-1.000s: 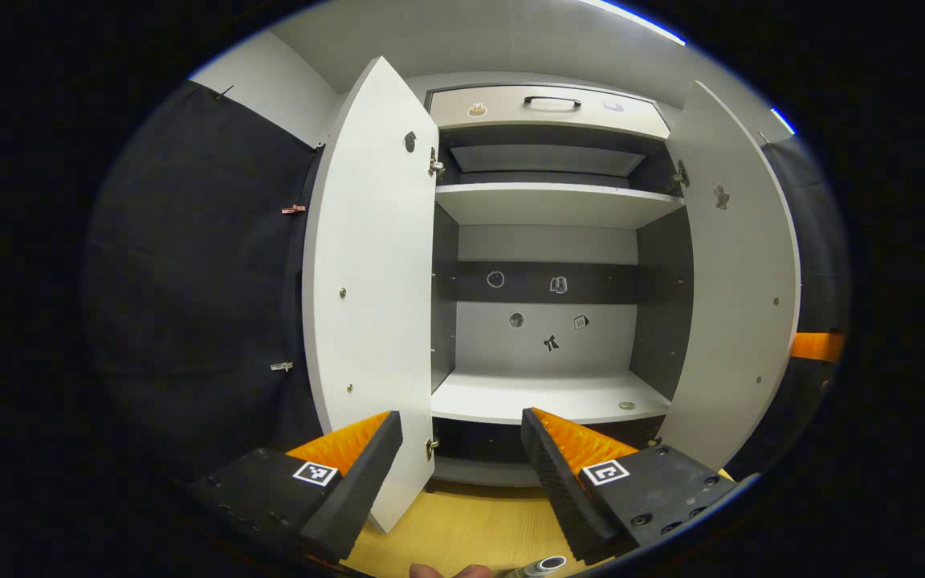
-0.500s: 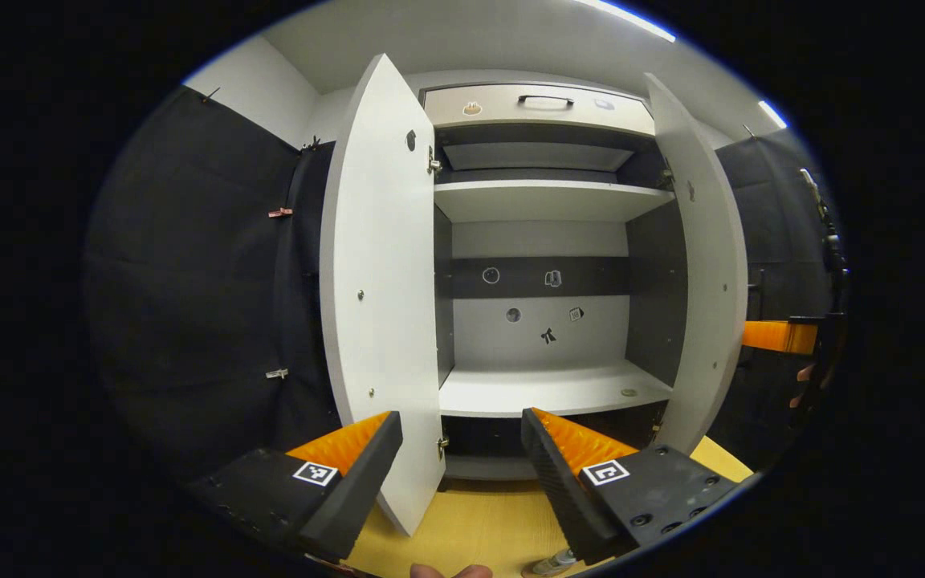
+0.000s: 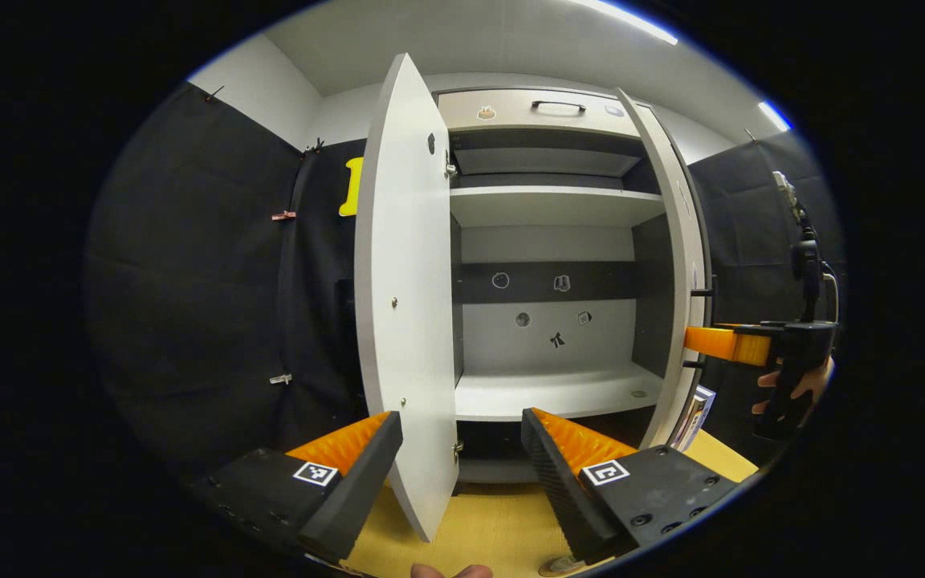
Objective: Grasp the bottle in the cabinet with the left hand and place it on the coaster, then close the right door with the right hand and the left door with the left hand.
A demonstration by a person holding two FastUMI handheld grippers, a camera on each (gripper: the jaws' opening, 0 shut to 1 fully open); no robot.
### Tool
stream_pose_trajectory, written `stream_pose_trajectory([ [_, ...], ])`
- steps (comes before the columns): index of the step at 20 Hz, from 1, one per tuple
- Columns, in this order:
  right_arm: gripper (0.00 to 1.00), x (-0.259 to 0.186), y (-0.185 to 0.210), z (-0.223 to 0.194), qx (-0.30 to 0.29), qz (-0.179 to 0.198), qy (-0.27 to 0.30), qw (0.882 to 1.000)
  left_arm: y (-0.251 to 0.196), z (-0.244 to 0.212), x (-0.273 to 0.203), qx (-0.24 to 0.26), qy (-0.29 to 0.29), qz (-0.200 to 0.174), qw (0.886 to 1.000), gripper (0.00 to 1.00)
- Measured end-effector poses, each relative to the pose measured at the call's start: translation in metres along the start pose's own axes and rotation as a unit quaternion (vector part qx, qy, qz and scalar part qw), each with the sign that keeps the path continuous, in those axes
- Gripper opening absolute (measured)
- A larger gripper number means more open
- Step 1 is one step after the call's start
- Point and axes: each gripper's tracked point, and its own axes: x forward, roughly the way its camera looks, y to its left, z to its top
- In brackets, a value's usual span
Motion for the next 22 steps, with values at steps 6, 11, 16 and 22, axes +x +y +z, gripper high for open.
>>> stream_pose_trajectory([
  [6,0.98,0.034,0.01,-0.002,-0.003,0.003,-0.004,1.0,0.011,0.002,-0.003,-0.004,-0.001,0.01,1.0,0.95],
  [11,0.98,0.05,0.014,-0.006,-0.012,0.004,-0.003,1.0,0.021,0.003,-0.009,-0.005,-0.002,0.021,1.0,0.95],
  [16,0.98,0.036,0.015,-0.006,-0.02,-0.001,-0.001,1.0,0.043,0.011,-0.015,-0.003,-0.01,0.03,0.999,0.95],
  [22,0.98,-0.003,0.011,0.007,-0.018,-0.016,-0.013,1.0,0.096,0.026,-0.008,0.016,-0.019,0.049,0.998,0.95],
])
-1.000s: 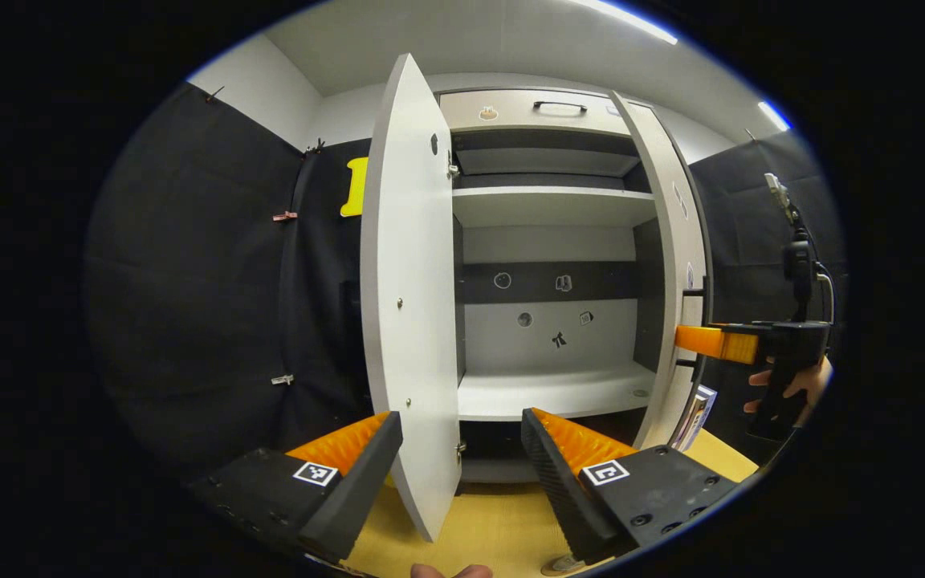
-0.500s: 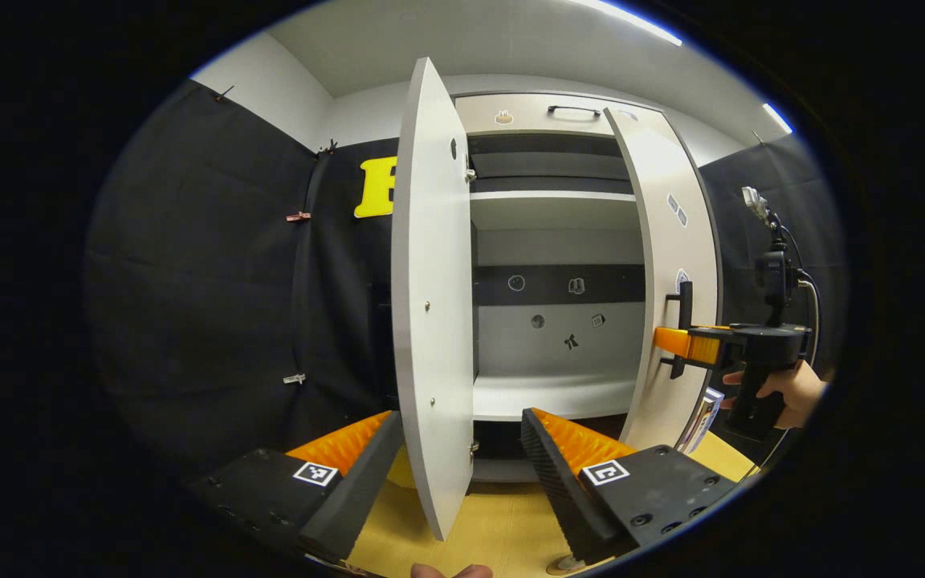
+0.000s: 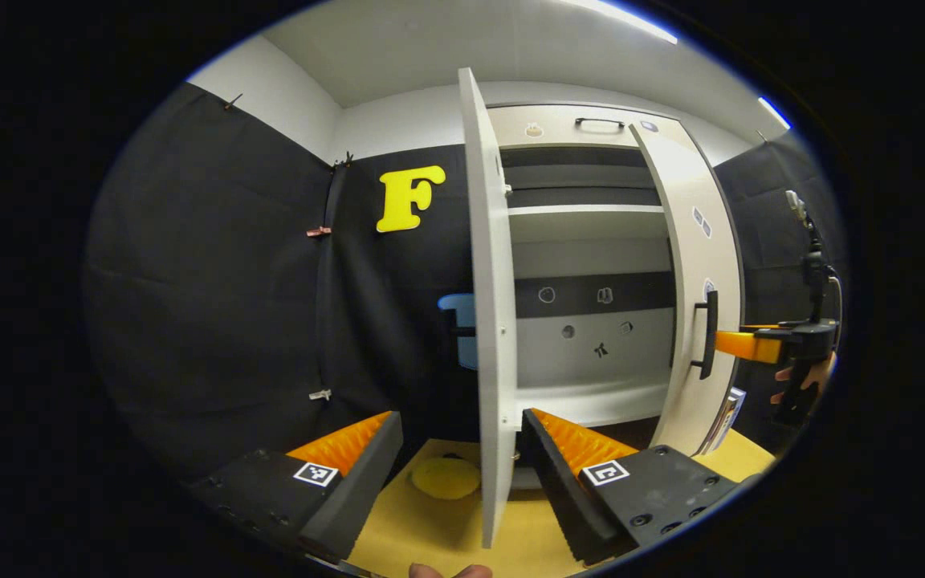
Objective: Grasp the bottle in the cabinet with the left hand and place it on the coaster, then close the right door with the right hand and the left door with the left hand.
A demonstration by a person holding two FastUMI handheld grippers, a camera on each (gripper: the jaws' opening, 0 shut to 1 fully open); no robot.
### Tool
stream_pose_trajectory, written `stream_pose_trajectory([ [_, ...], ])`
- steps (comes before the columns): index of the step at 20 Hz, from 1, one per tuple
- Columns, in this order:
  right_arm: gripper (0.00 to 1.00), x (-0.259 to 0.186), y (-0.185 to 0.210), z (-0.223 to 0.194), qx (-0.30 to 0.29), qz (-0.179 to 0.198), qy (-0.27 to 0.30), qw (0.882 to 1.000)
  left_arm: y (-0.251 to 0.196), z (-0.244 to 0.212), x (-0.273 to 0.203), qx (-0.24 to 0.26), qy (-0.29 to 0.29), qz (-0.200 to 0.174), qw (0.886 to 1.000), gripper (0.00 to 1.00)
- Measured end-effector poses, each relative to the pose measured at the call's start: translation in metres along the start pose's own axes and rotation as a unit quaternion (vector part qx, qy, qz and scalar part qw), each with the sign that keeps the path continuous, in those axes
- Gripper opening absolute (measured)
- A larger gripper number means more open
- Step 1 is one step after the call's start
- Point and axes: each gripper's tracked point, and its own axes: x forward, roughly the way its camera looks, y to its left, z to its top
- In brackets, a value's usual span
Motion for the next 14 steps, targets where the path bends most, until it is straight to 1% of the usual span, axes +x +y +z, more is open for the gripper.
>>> stream_pose_trajectory([
  [5,0.97,-0.025,-0.004,0.0,-0.013,-0.023,-0.002,1.0,0.029,-0.002,0.026,0.003,0.004,0.005,1.0,0.94],
  [7,0.98,-0.033,-0.004,0.001,-0.016,-0.034,-0.004,0.999,0.033,-0.002,0.039,0.007,0.004,0.0,1.0,0.94],
  [11,0.98,-0.046,-0.006,0.005,-0.012,-0.059,-0.011,0.998,0.03,-0.002,0.056,0.013,-0.002,-0.026,1.0,0.95],
  [12,0.98,-0.049,-0.006,0.006,-0.012,-0.064,-0.012,0.998,0.03,-0.004,0.056,0.014,-0.003,-0.026,1.0,0.93],
  [13,0.98,-0.052,-0.006,0.007,-0.012,-0.069,-0.013,0.997,0.03,-0.004,0.055,0.011,-0.006,-0.029,0.999,0.94],
  [14,0.98,-0.056,-0.006,0.007,-0.013,-0.072,-0.015,0.997,0.026,-0.003,0.055,0.004,-0.004,-0.037,0.999,0.93],
])
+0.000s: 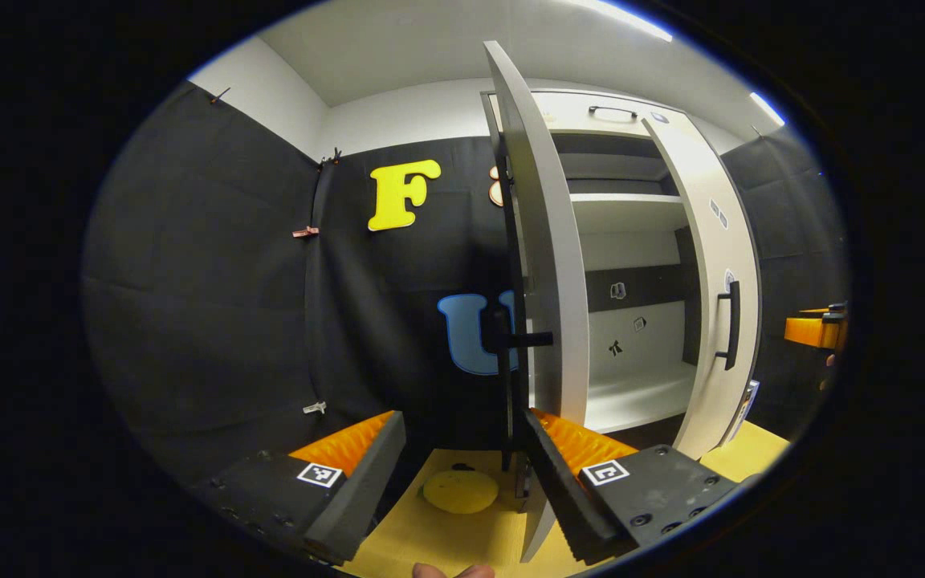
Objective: Grasp the bottle in the cabinet with the left hand and place it on the coaster, then close the right door with the right hand and the left door with the left hand.
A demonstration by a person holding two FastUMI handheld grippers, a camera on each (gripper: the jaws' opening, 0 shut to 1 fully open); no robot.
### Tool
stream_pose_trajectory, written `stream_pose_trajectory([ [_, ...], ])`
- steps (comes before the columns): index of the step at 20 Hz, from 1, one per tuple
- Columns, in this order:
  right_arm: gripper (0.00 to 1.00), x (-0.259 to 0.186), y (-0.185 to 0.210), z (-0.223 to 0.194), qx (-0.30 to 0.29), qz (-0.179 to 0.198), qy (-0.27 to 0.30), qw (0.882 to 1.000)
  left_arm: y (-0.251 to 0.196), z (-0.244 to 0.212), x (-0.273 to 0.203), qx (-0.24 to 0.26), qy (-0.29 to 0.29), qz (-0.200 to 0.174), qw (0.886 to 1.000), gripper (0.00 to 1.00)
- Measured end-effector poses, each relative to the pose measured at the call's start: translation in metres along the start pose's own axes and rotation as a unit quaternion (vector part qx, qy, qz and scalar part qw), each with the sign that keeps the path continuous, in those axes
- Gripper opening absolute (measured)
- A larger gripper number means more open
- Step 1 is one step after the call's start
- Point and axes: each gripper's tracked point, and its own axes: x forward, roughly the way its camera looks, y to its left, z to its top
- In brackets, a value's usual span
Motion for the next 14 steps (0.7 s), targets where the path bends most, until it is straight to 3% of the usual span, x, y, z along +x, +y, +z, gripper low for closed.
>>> stream_pose_trajectory([
  [3,0.98,-0.008,0.003,0.002,-0.002,-0.009,-0.004,1.0,-0.013,-0.003,-0.003,-0.022,0.003,-0.015,1.0,0.92],
  [14,0.98,-0.014,-0.028,0.005,-0.004,-0.016,-0.003,1.0,-0.084,0.004,0.007,-0.03,0.007,-0.072,0.997,0.92],
])
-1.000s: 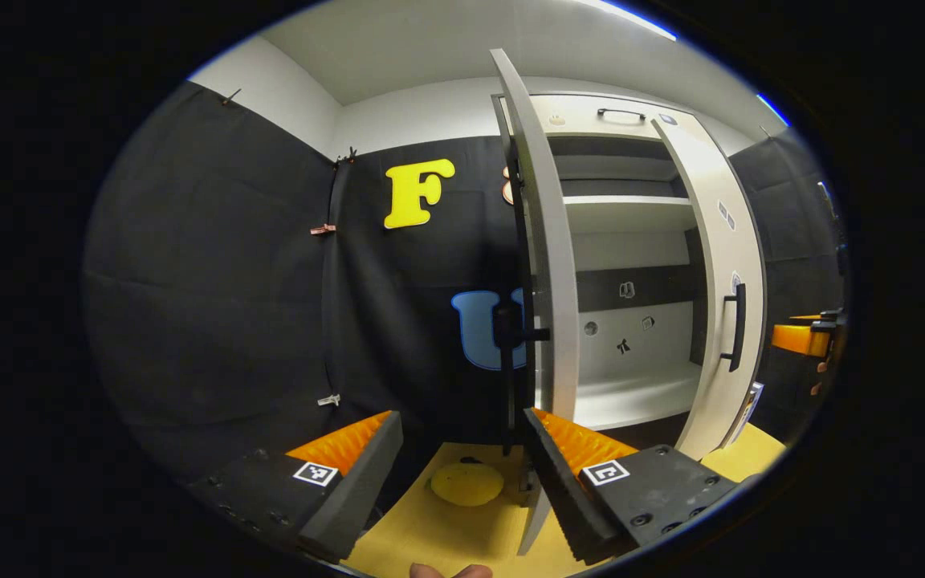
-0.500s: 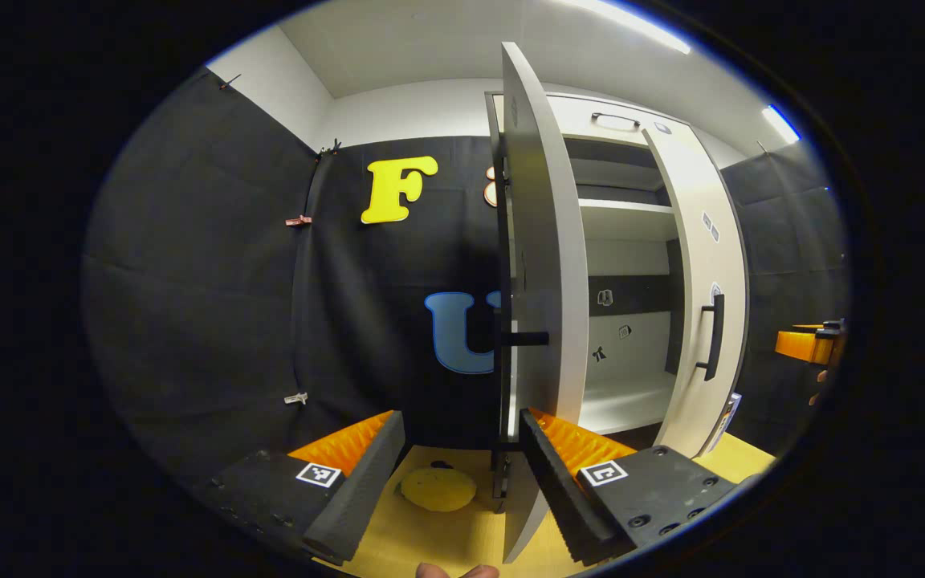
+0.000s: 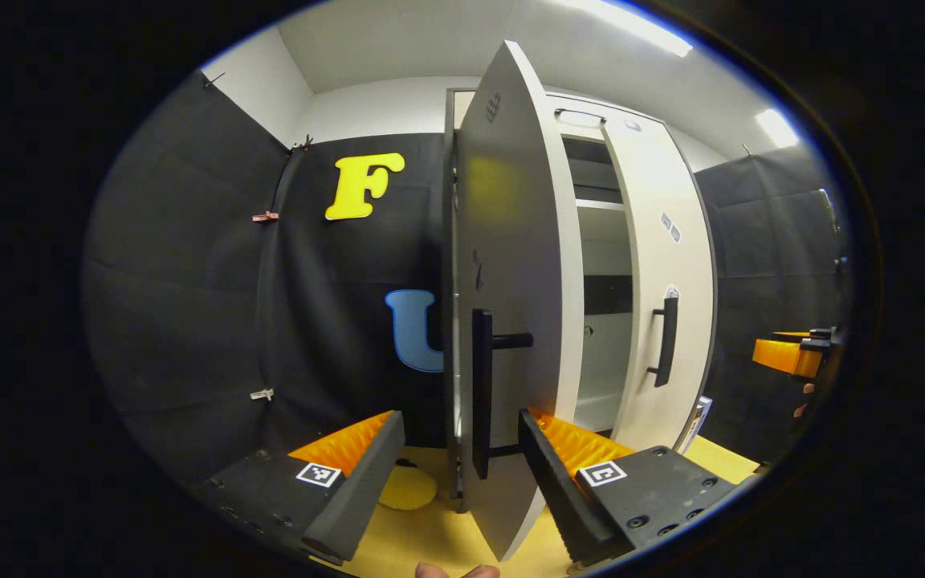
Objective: Grasp the bottle in the cabinet with the left hand and place it on the coaster, then close the right door with the right hand and the left door with the left hand.
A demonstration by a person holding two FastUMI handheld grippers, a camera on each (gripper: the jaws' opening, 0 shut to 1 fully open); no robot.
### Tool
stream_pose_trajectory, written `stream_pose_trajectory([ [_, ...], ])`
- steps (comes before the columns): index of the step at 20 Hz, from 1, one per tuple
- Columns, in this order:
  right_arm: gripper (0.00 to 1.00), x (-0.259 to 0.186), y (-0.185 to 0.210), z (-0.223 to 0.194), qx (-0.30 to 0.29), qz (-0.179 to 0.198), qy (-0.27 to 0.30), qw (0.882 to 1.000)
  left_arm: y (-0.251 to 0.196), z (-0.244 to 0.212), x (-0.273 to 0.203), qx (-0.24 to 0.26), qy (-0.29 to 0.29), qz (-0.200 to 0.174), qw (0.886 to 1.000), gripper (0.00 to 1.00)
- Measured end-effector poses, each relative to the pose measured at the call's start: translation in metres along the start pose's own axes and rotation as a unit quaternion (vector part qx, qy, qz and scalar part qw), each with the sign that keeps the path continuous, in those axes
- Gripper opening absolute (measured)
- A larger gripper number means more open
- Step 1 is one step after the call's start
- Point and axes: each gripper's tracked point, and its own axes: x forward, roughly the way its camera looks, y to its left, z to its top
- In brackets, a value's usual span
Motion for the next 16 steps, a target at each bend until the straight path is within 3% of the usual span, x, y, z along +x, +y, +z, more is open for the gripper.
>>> stream_pose_trajectory([
  [5,0.98,0.001,-0.015,-0.002,-0.001,0.001,0.005,1.0,-0.037,-0.002,0.014,-0.001,0.002,-0.02,1.0,0.92],
  [11,0.97,0.002,-0.037,-0.001,-0.002,-0.008,0.007,1.0,-0.098,0.004,0.039,0.004,-0.011,-0.083,0.996,0.93],
  [16,0.97,0.003,-0.055,0.006,-0.001,-0.02,0.001,1.0,-0.118,-0.007,0.073,-0.005,0.001,-0.08,0.997,0.94],
])
